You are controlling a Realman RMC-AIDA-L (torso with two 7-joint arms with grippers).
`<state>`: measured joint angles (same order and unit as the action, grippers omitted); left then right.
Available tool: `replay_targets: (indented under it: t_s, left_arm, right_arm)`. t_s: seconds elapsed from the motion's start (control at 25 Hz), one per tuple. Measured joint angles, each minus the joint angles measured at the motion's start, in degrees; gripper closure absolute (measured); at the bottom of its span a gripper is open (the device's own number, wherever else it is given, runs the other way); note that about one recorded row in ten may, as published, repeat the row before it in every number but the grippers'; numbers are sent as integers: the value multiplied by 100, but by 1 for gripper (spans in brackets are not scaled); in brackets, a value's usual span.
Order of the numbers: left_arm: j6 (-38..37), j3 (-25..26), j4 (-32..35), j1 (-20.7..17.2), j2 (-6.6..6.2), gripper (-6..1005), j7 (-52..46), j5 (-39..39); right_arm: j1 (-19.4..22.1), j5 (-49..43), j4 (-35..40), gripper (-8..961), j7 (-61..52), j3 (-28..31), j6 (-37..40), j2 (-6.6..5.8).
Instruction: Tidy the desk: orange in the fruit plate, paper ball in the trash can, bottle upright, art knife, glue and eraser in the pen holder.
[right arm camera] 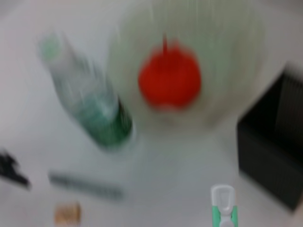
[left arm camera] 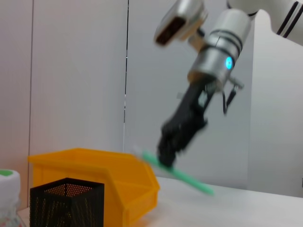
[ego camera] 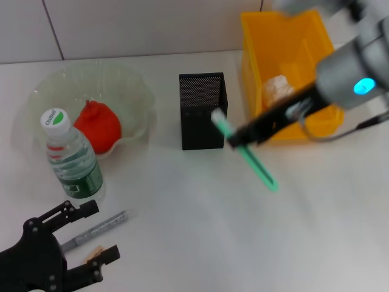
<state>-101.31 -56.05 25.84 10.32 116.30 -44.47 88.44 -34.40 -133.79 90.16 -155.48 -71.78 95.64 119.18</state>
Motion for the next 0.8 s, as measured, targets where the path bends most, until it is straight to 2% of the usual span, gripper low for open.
replay_targets:
  t_s: [0.04, 0.16, 0.24, 0.28, 0.32, 0.48, 0.52, 0.8]
  left_arm:
    - [-1, 1, 0, 0, 0, 259, 0, -3]
    - [-2, 7, 0, 6, -2, 260, 0, -12]
    - [0, 7, 0, 21, 0, 261, 0, -11]
    - [5, 7, -1, 32, 3, 261, 0, -7]
    - [7, 7, -3, 37, 3, 262, 0, -6]
    - [18, 7, -19, 61, 11, 263, 0, -2]
    - [19, 7, -24, 63, 12, 263, 0, -3]
    - [34, 7, -33, 67, 15, 266, -16, -1]
  right_arm:
    - [0, 0, 0, 785, 0, 0, 0, 0]
    - [189, 322, 424, 785, 364, 590, -136, -1]
    - [305, 386, 610, 785, 608, 726, -448, 1]
    - [434, 433, 704, 785, 857, 691, -926, 11]
    - [434, 433, 704, 785, 857, 691, -926, 11]
    - [641, 1027, 346, 784, 1457, 323, -2139, 15]
    - [641, 1027, 346, 784, 1457, 323, -2139, 15]
    - [677, 1588, -520, 784, 2281, -456, -3599, 21]
